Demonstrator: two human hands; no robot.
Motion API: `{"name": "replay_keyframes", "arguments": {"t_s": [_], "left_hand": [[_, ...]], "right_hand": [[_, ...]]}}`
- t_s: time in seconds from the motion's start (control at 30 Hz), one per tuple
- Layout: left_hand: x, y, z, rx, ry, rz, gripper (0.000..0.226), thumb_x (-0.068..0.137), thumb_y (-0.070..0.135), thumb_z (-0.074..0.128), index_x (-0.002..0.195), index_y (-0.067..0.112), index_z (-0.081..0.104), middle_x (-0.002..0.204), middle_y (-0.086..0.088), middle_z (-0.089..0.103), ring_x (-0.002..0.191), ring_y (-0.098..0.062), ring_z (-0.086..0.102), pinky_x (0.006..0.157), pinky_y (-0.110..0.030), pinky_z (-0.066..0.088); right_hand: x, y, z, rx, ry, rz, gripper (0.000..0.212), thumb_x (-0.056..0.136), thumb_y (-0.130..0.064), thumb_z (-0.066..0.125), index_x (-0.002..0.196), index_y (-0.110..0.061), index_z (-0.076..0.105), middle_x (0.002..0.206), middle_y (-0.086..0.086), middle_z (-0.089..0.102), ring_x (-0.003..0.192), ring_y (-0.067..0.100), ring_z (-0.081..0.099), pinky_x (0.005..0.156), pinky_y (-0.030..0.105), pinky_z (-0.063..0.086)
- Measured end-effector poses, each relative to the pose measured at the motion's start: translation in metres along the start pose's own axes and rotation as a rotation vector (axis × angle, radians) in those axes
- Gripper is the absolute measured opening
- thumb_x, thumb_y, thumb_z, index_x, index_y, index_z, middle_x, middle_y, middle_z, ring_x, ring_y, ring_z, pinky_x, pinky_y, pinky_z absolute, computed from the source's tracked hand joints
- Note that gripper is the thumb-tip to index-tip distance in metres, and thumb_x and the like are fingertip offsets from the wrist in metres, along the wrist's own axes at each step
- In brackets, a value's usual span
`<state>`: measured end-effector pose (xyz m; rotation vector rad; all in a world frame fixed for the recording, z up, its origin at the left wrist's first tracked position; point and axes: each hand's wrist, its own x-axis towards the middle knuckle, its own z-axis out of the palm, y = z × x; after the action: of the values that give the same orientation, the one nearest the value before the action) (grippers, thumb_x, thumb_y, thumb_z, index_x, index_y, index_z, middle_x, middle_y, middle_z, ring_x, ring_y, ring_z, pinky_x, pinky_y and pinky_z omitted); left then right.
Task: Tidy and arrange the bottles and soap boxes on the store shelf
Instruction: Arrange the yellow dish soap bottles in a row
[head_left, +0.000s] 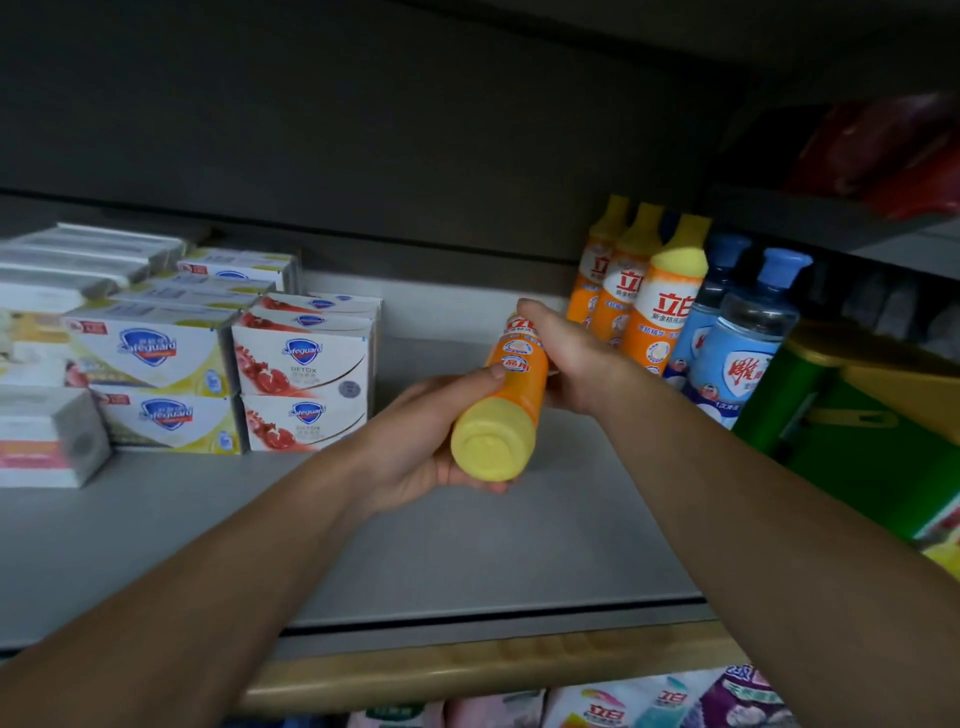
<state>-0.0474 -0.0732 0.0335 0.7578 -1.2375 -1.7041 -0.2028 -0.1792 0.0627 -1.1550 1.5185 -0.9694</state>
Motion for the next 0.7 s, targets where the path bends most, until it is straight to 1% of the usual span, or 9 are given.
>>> {"name": "replay_keyframes", "arguments": {"t_s": [0.13, 0.23, 0.37, 0.4, 0.47, 0.53, 0.57, 0.63, 0.7], "left_hand": [[0.003, -0.003, -0.004, -0.016, 0.011, -0.003, 0.045, 0.069, 0.034, 0.068, 0.104, 0.007, 0.063, 0.091, -0.019, 0.072, 0.080, -0.031, 0.070, 0.060, -0.045, 0.060], [0.006, -0.003, -0.007, -0.110, -0.025, -0.055, 0.047, 0.074, 0.028, 0.061, 0.117, 0.008, 0.060, 0.118, -0.024, 0.066, 0.098, -0.034, 0.067, 0.078, -0.050, 0.057], [0.008, -0.002, -0.011, -0.258, -0.074, -0.043, 0.051, 0.079, 0.028, 0.058, 0.125, 0.006, 0.054, 0.114, -0.020, 0.067, 0.087, -0.039, 0.069, 0.074, -0.048, 0.059], [0.011, -0.004, -0.011, -0.188, -0.017, 0.013, 0.049, 0.079, 0.030, 0.061, 0.123, 0.010, 0.056, 0.111, -0.017, 0.068, 0.090, -0.039, 0.069, 0.078, -0.049, 0.059], [0.015, -0.009, -0.011, 0.218, 0.152, 0.186, 0.041, 0.078, 0.037, 0.070, 0.115, 0.026, 0.059, 0.111, -0.005, 0.070, 0.098, -0.025, 0.070, 0.085, -0.040, 0.057], [0.018, -0.015, -0.011, 0.615, 0.315, 0.337, 0.037, 0.080, 0.044, 0.072, 0.111, 0.036, 0.055, 0.108, 0.008, 0.067, 0.093, -0.002, 0.066, 0.079, -0.021, 0.054], [0.019, -0.017, -0.010, 0.683, 0.391, 0.384, 0.037, 0.083, 0.044, 0.071, 0.114, 0.037, 0.052, 0.105, 0.012, 0.065, 0.088, 0.004, 0.064, 0.071, -0.013, 0.051], [0.018, -0.021, -0.010, 0.625, 0.427, 0.422, 0.039, 0.090, 0.038, 0.065, 0.125, 0.034, 0.048, 0.103, 0.013, 0.064, 0.084, 0.006, 0.064, 0.062, -0.009, 0.050], [0.016, -0.019, -0.005, 0.282, 0.270, 0.362, 0.043, 0.090, 0.032, 0.062, 0.130, 0.029, 0.046, 0.103, 0.002, 0.066, 0.081, -0.015, 0.069, 0.055, -0.029, 0.056]], "right_hand": [[-0.001, 0.000, -0.004, 0.190, -0.095, 0.000, 0.059, 0.088, -0.066, 0.052, 0.118, -0.016, 0.061, 0.105, 0.015, 0.073, 0.091, 0.028, 0.073, 0.086, 0.051, 0.057], [-0.014, -0.010, -0.008, 0.476, -0.241, -0.027, 0.050, 0.095, -0.047, 0.053, 0.129, -0.010, 0.056, 0.125, 0.019, 0.064, 0.111, 0.032, 0.066, 0.094, 0.052, 0.052], [-0.031, -0.029, -0.010, 0.451, -0.181, -0.253, 0.031, 0.097, -0.027, 0.058, 0.123, -0.011, 0.054, 0.114, 0.013, 0.066, 0.095, 0.025, 0.069, 0.070, 0.041, 0.060], [-0.034, -0.035, -0.009, 0.415, -0.126, -0.314, 0.028, 0.095, -0.026, 0.062, 0.119, -0.015, 0.054, 0.111, 0.011, 0.067, 0.093, 0.024, 0.070, 0.070, 0.042, 0.061], [-0.041, -0.046, -0.006, 0.239, 0.061, -0.429, 0.031, 0.089, -0.030, 0.070, 0.112, -0.022, 0.050, 0.106, 0.003, 0.067, 0.090, 0.020, 0.070, 0.073, 0.041, 0.061], [-0.046, -0.053, 0.000, 0.045, 0.249, -0.535, 0.044, 0.082, -0.039, 0.075, 0.109, -0.029, 0.042, 0.101, -0.005, 0.061, 0.085, 0.011, 0.066, 0.068, 0.033, 0.058], [-0.048, -0.054, 0.004, -0.025, 0.297, -0.585, 0.047, 0.080, -0.044, 0.076, 0.109, -0.031, 0.041, 0.099, -0.008, 0.059, 0.082, 0.007, 0.063, 0.062, 0.026, 0.054], [-0.048, -0.053, 0.009, -0.116, 0.287, -0.628, 0.046, 0.081, -0.052, 0.072, 0.108, -0.029, 0.044, 0.094, -0.012, 0.058, 0.076, 0.002, 0.061, 0.049, 0.015, 0.046], [-0.049, -0.055, 0.011, -0.093, 0.188, -0.563, 0.039, 0.086, -0.057, 0.062, 0.106, -0.027, 0.049, 0.093, -0.008, 0.062, 0.076, 0.005, 0.065, 0.049, 0.015, 0.049]]}}
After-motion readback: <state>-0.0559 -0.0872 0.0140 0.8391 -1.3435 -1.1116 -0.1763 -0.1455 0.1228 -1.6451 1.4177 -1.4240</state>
